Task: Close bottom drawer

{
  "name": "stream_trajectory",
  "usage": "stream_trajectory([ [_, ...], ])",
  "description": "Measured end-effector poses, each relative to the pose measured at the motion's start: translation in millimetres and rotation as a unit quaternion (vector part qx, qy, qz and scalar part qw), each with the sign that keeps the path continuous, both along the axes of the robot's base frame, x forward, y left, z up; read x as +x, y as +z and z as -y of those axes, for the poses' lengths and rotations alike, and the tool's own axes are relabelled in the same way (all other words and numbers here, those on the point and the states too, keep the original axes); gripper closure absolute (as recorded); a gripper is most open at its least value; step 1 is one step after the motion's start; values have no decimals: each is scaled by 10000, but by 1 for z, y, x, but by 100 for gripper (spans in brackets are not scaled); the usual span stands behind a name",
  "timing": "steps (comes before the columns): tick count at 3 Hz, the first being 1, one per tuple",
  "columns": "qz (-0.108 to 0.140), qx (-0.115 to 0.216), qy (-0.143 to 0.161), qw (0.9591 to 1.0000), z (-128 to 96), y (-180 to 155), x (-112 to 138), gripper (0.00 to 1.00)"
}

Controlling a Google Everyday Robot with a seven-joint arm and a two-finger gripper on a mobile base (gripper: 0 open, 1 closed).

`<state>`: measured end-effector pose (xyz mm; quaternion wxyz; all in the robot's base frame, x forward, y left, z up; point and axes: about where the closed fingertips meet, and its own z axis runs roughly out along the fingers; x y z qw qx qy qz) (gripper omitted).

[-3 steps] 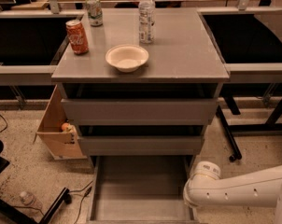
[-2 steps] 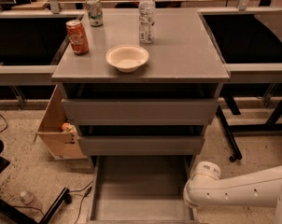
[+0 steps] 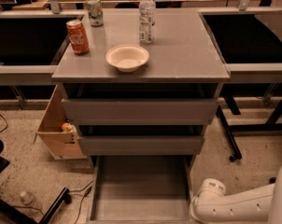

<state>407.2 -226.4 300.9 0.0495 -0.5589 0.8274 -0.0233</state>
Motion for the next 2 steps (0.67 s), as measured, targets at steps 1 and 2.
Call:
stream_trajectory([
  [1, -20, 108, -103, 9999, 14, -50, -34, 100],
  [2, 163, 292, 169, 9993, 10, -112, -60, 100],
])
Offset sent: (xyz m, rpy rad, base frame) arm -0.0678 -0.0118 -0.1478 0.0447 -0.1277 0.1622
